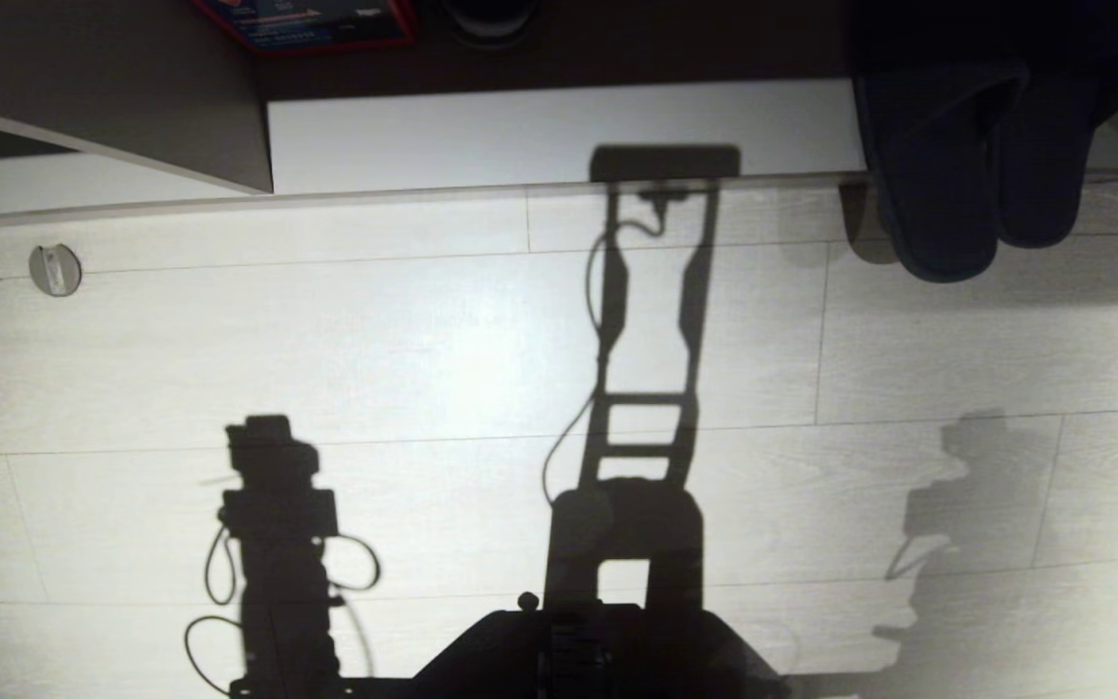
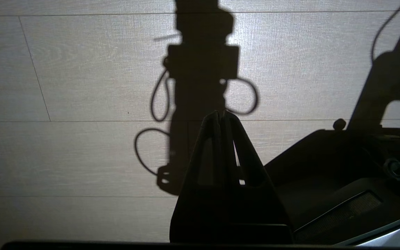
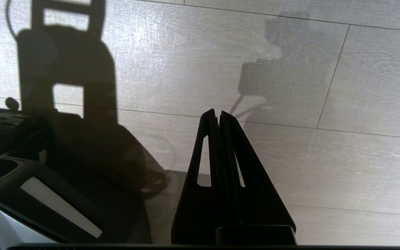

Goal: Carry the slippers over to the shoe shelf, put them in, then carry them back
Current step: Pick up the slippers in the shoe cabinet

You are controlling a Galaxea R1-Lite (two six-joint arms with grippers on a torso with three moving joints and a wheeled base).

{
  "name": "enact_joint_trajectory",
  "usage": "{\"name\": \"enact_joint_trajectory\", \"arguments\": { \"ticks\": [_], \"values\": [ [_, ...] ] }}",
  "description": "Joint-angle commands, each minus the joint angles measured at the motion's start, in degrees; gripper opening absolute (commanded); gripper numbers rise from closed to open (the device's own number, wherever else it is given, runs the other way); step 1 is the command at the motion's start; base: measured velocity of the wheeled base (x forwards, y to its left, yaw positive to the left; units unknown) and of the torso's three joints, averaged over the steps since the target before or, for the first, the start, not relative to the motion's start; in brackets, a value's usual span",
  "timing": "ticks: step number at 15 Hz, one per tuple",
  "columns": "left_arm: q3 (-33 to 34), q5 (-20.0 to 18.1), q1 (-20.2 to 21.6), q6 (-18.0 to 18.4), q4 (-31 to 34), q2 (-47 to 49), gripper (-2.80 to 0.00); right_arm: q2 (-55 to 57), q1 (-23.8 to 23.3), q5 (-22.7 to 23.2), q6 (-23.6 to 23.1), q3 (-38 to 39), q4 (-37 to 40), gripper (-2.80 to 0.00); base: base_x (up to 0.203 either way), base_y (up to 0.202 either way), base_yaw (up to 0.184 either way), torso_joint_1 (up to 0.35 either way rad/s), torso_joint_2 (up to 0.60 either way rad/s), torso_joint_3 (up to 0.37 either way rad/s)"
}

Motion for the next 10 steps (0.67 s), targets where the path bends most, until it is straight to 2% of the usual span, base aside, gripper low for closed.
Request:
{"name": "enact_joint_trajectory", "arguments": {
  "ticks": [1,7,10],
  "values": [
    [0.0,0.02,0.0,-0.03,-0.01,0.0,-2.8,0.07,0.02,-0.02,-0.05,0.09,0.0,-2.8,0.0,0.0,0.0,0.0,0.0,0.0],
    [0.0,0.02,0.0,-0.03,-0.01,0.0,-2.8,0.12,0.08,0.08,-0.68,-0.1,-0.27,-2.8,0.0,0.0,0.0,0.0,0.0,0.0],
    [0.0,0.02,0.0,-0.03,-0.01,0.0,-2.8,1.36,0.01,0.25,-1.76,-3.71,0.16,-2.8,0.0,0.0,0.0,0.0,0.0,0.0]
  ]
}}
